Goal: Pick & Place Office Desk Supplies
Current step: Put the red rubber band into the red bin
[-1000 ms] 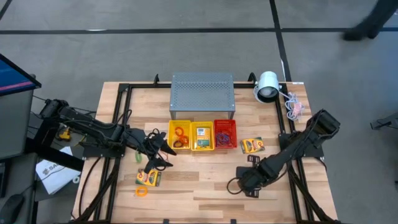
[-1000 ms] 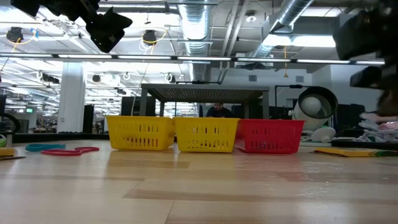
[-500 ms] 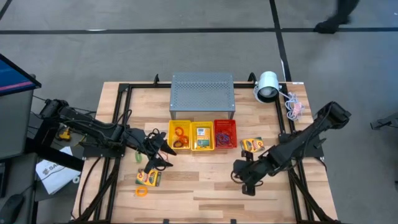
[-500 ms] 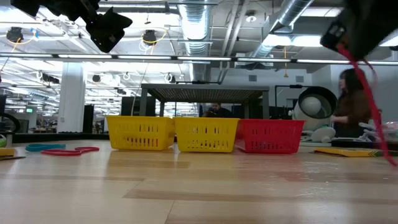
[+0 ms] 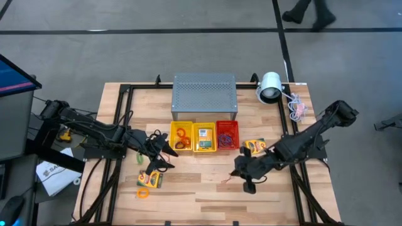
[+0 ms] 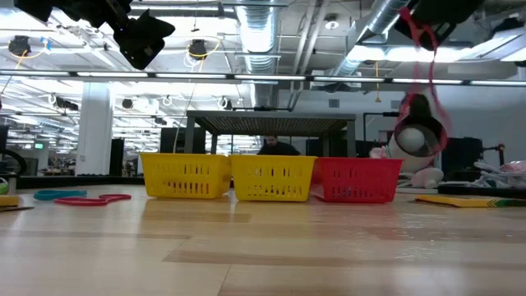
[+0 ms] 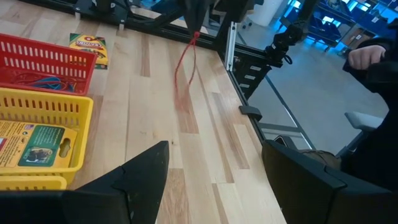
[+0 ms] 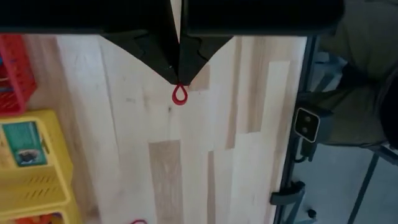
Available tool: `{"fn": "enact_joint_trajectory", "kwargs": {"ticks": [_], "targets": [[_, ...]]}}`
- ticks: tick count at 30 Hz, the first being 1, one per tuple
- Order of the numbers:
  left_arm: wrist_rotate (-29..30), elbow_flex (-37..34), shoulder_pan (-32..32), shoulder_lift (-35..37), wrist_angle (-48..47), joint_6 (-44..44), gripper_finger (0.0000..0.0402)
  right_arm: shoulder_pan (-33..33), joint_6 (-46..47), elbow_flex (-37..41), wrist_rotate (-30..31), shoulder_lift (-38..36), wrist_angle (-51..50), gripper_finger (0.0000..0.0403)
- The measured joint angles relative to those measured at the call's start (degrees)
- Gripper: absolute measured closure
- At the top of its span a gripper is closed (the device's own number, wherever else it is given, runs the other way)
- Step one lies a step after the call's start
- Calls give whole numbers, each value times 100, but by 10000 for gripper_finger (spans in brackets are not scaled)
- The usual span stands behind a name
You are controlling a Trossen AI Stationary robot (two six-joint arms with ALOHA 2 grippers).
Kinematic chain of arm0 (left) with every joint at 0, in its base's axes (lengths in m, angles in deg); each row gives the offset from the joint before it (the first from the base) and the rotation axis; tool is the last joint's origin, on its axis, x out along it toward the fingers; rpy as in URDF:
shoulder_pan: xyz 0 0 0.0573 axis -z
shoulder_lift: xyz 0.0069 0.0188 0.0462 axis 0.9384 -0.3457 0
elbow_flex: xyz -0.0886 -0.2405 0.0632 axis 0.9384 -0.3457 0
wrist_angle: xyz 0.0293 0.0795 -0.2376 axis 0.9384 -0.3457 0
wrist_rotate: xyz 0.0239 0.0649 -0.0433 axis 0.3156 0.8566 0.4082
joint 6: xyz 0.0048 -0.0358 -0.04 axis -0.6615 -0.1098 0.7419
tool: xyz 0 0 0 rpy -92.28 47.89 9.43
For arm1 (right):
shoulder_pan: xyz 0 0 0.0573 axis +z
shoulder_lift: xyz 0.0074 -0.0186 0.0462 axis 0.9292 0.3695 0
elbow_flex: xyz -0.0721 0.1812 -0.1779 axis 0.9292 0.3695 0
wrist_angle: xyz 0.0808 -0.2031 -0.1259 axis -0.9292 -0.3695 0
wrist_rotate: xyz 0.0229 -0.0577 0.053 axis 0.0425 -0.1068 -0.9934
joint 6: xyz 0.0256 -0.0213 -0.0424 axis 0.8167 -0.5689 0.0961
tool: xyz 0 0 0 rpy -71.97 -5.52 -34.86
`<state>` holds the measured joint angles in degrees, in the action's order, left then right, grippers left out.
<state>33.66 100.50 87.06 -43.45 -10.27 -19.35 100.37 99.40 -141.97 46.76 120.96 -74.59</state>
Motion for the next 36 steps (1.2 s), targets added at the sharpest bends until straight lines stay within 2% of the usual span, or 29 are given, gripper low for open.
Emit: {"fn": "enact_joint_trajectory", "kwargs": {"ticks": [14,18,30,36], "targets": [[0,0,0,2,168,-1,147,-522,-1139,-2,15,-60,597,403],[0,0,0,2,161,-1,147,-652,-1452,-4,209,-229,664,403],[0,0,0,2,152,-15,147,-1357,-2076,-9,599,-1068,167,403],[0,0,0,2,150,-22,147,-1856,-2275,-9,613,-1193,-174,403]]}}
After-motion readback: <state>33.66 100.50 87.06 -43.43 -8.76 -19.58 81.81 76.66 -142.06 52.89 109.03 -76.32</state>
